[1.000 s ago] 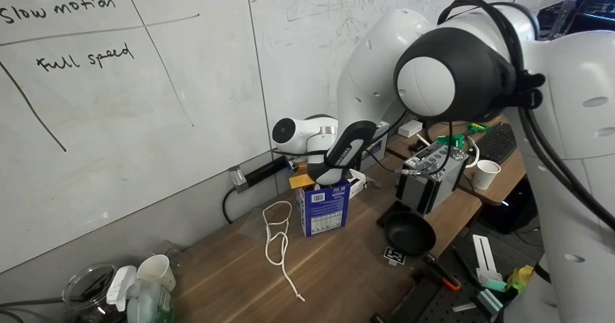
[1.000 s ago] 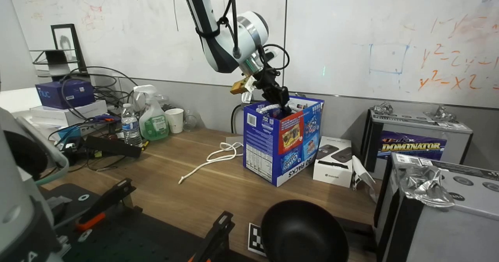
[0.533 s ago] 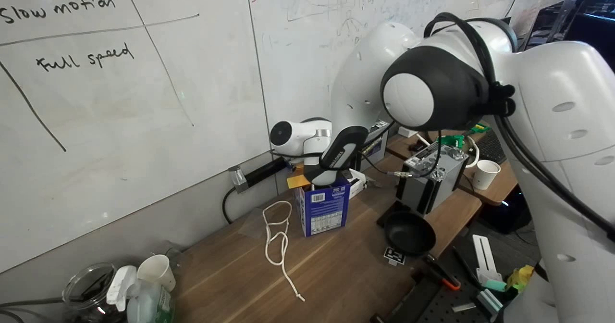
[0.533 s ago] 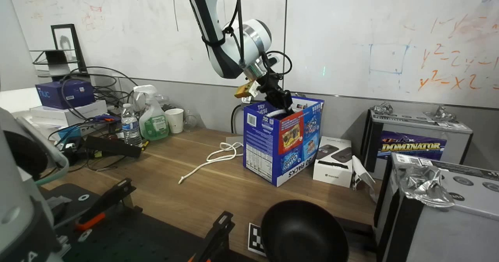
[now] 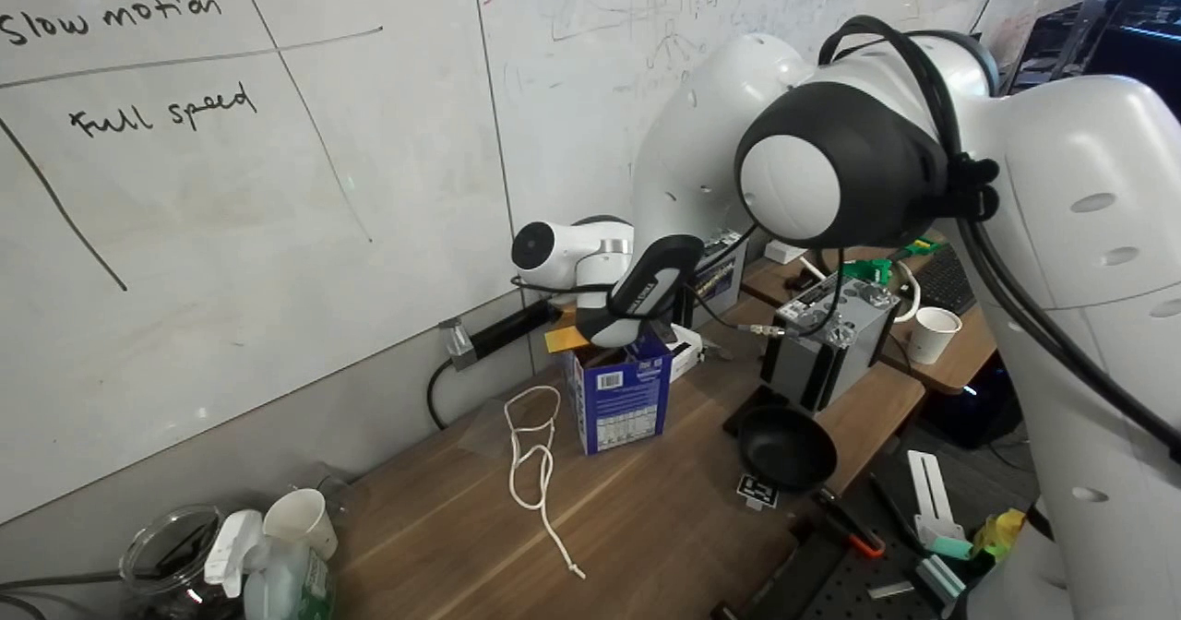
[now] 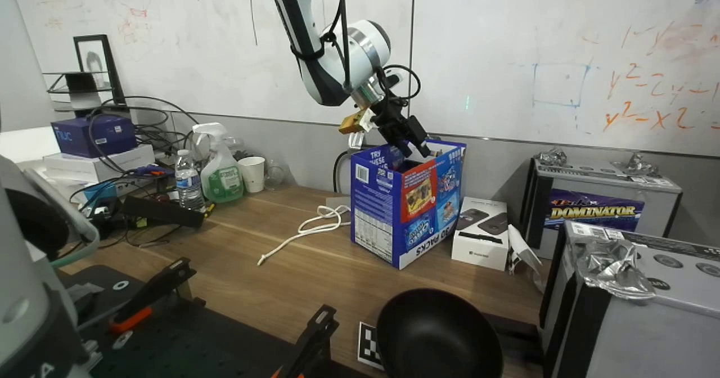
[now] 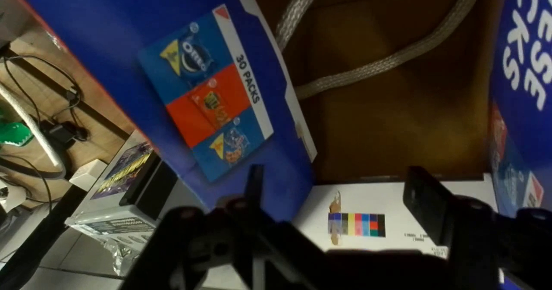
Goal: Pick up the white ropes from the counter and put them in the box
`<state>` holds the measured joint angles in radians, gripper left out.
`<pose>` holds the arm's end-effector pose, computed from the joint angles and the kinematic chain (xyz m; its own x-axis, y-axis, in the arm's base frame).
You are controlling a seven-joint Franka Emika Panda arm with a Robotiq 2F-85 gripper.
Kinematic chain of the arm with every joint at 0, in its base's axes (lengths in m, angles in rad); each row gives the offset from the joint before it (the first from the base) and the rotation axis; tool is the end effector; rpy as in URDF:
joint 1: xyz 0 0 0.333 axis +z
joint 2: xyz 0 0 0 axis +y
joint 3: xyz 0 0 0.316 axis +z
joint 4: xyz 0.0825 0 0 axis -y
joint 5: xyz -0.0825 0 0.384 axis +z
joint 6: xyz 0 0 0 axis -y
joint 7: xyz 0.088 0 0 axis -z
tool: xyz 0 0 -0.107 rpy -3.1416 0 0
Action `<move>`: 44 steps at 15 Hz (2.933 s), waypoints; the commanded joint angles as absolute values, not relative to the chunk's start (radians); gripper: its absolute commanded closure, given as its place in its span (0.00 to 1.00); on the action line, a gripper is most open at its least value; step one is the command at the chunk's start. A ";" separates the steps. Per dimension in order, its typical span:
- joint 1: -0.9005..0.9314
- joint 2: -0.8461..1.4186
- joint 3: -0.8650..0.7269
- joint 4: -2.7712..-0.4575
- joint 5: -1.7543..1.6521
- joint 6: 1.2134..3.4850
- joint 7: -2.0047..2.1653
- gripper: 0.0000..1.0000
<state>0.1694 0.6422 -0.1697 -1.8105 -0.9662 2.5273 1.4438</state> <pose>0.6562 0.0160 0.1941 0.7320 -0.4012 0.5507 -0.6162 -0.7346 0.2839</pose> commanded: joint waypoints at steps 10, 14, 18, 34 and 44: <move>0.191 0.332 -0.032 -1.942 -0.941 2.551 1.403 0.00; 0.177 0.264 0.064 -2.051 -0.802 2.671 1.317 0.00; 0.191 0.273 0.114 -2.156 -0.609 2.754 1.184 0.00; 0.360 0.721 0.009 -1.970 -0.256 2.725 0.923 0.00; 0.353 0.935 -0.068 -1.771 -0.124 2.739 0.852 0.00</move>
<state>0.3480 0.8867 -0.0472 -1.8474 -0.1751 2.7392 0.8922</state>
